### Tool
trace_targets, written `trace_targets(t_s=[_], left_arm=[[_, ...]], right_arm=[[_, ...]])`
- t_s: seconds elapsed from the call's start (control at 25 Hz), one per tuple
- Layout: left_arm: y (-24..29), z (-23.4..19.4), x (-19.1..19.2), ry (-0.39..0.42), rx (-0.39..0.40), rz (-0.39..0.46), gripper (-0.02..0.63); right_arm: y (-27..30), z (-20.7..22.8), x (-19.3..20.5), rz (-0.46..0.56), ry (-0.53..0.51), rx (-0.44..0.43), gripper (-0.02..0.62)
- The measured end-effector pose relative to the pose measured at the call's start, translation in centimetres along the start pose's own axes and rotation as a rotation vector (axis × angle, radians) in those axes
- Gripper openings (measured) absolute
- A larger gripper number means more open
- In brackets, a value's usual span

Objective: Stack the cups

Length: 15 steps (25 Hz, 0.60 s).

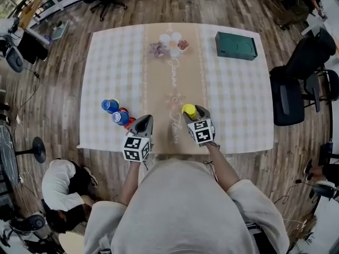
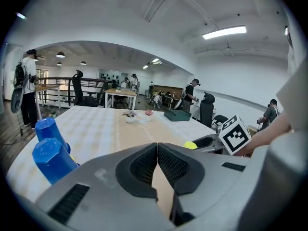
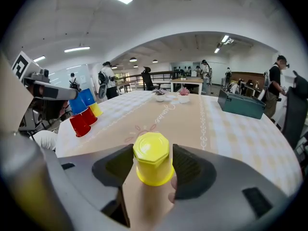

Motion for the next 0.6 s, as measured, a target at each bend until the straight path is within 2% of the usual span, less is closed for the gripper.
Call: trace_targets(t_s=[0.6], left_arm=[[-0.66, -0.80, 0.28, -0.024, -0.026, 0.014, 0.014]], right_arm=[[0.21, -0.19, 0.12, -0.004, -0.012, 0.004, 0.235]])
Point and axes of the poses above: the fingertips, and each gripper's own axes: y forward along the fingers, z to its right, x out of its underside, the point moved 6 cm from there along -y, backward along the fingers, and after that the axes turned 10 degrees about -z, right-handed, at the moved point
